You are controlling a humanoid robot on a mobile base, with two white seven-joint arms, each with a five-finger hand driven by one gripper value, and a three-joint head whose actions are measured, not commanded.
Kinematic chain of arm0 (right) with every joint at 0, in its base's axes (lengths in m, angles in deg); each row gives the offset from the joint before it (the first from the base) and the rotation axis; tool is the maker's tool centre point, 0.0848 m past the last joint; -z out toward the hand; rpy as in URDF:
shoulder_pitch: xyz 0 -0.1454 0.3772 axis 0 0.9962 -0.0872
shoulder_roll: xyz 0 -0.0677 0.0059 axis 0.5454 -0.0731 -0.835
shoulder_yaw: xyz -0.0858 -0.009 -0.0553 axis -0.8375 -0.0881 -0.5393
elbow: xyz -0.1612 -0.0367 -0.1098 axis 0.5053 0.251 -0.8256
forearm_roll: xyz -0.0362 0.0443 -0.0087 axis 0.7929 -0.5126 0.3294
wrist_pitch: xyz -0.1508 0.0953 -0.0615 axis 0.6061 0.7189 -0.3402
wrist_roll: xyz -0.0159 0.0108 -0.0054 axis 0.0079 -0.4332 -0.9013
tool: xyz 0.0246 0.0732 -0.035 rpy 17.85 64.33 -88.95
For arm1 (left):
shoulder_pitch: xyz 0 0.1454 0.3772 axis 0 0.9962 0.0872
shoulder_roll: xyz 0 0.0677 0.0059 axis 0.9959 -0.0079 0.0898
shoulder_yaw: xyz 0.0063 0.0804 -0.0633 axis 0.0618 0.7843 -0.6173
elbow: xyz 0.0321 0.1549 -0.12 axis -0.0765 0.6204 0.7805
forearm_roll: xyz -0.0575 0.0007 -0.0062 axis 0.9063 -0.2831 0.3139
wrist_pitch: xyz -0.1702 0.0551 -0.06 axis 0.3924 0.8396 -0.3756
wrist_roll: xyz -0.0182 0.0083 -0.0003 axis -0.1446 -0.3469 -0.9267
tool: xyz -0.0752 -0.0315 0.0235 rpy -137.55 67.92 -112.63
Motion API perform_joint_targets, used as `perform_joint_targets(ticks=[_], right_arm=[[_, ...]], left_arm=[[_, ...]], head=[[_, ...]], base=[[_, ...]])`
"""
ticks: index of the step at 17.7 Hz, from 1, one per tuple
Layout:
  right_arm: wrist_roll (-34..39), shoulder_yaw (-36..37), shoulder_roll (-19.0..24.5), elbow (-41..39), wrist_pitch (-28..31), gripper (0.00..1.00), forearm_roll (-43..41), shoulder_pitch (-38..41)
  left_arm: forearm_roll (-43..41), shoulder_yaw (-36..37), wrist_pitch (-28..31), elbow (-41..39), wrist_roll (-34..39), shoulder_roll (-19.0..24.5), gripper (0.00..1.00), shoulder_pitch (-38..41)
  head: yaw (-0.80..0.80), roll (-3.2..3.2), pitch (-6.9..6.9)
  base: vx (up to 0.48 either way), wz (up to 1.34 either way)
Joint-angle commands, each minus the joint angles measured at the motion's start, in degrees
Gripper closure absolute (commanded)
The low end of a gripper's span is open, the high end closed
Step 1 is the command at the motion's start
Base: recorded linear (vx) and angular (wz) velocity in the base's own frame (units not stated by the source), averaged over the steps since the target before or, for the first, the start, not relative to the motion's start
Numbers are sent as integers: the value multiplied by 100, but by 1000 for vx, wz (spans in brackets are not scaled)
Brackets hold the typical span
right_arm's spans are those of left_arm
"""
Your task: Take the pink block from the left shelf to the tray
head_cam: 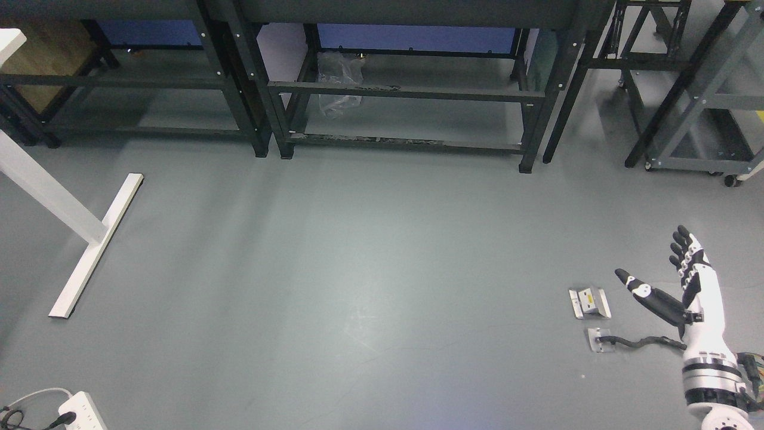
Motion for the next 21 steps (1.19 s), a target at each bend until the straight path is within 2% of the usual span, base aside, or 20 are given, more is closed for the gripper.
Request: perform_joint_targets(ticks=[1, 3, 6, 7, 10, 12, 15, 19, 21], right_arm=[[-42, 196, -6, 14, -1, 0, -70, -93], [-68, 258, -50, 6, -236, 0, -123, -85], [-94, 302, -445, 6, -519, 1, 305, -93], [-103, 276, -550, -3, -563, 2, 1073, -102], [-121, 215, -499, -3, -1028, 9, 3973, -312], [-374, 136, -463, -38, -1143, 10, 4726, -322], [-542, -137, -429, -73, -1117, 6, 4878, -261], [-587, -111, -200, -134, -1161, 5, 4677, -243], [-639, -50, -200, -240, -1493, 2, 4318, -208]], left_arm=[[-9, 0, -5, 0, -1, 100, 0, 53], [-9, 0, -5, 0, -1, 100, 0, 53], [-9, 0, 4, 0, -1, 100, 0, 53], [-9, 0, -4, 0, -1, 100, 0, 53], [-9, 0, -5, 0, -1, 100, 0, 53], [-9, 0, -5, 0, -1, 100, 0, 53], [-9, 0, -5, 0, -1, 100, 0, 53], [-9, 0, 4, 0, -1, 100, 0, 53], [-9, 0, -4, 0, -1, 100, 0, 53]], head=[[0, 0, 0], [0, 0, 0], [0, 0, 0], [0, 0, 0], [0, 0, 0], [0, 0, 0], [0, 0, 0], [0, 0, 0], [0, 0, 0]], base=[[0, 0], [0, 0], [0, 0], [21, 27], [36, 15], [80, 15], [106, 93], [157, 98], [203, 126]])
